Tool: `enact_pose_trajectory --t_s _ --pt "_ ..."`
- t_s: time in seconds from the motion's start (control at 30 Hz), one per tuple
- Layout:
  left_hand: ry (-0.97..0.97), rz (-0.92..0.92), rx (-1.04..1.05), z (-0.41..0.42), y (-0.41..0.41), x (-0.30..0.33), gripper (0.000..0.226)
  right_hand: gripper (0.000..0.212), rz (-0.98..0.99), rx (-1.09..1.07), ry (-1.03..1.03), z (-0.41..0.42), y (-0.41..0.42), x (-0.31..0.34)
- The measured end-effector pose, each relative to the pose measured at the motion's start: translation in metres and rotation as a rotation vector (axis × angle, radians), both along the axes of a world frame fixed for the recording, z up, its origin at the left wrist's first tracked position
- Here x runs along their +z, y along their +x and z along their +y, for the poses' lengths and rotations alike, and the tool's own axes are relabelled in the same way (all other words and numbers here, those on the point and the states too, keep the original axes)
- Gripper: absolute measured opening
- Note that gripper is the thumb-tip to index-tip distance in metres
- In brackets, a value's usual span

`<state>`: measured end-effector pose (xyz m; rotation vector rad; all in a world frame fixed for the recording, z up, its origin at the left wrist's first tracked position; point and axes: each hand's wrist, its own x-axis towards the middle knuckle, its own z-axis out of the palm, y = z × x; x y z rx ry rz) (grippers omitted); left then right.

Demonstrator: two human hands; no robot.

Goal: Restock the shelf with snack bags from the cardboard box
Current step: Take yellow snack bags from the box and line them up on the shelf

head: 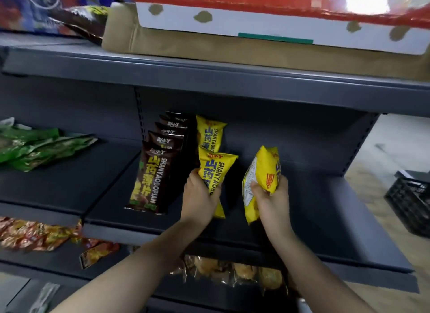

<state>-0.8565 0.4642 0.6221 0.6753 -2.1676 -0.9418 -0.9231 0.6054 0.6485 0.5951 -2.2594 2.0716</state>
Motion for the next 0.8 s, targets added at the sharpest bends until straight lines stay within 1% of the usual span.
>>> enact_pose_trajectory --t_s 0.13,0.23,0.3,0.4,0.47,0.53,0.6,0.7,0.8 --pt "-0.064 -0.017 0.067 -0.031 -0.029 0.004 0.057 0.044 0.046 -0.058 0.059 -0.039 -0.028 -0.009" --pt "-0.097 -0.042 0.103 -0.050 -0.049 0.004 0.061 0.052 0.061 -0.080 0.048 -0.064 -0.043 -0.013" --pt "-0.056 -0.052 0.116 -0.059 -0.062 0.003 0.065 0.050 0.049 -0.076 0.018 -0.079 -0.051 -0.016" --pt "0.006 0.010 0.129 -0.068 -0.081 -0.001 0.063 0.047 0.031 -0.104 -0.026 -0.100 -0.057 -0.021" --pt "-0.003 0.031 0.158 -0.071 -0.092 -0.004 0.059 0.049 0.020 -0.121 -0.055 -0.112 -0.060 -0.027" --pt "-0.035 0.026 0.200 -0.074 -0.102 -0.009 0.060 0.051 0.009 -0.116 -0.069 -0.120 -0.063 -0.033" --pt "-0.079 -0.034 0.268 -0.075 -0.109 -0.018 0.067 0.054 0.007 -0.110 -0.072 -0.124 -0.064 -0.040" --pt "-0.061 -0.159 0.339 -0.076 -0.112 -0.026 0.082 0.054 0.017 -0.087 -0.055 -0.125 -0.065 -0.046" --pt "-0.047 -0.210 0.336 -0.076 -0.112 -0.029 0.093 0.045 -0.016 -0.068 -0.043 -0.127 -0.066 -0.047"
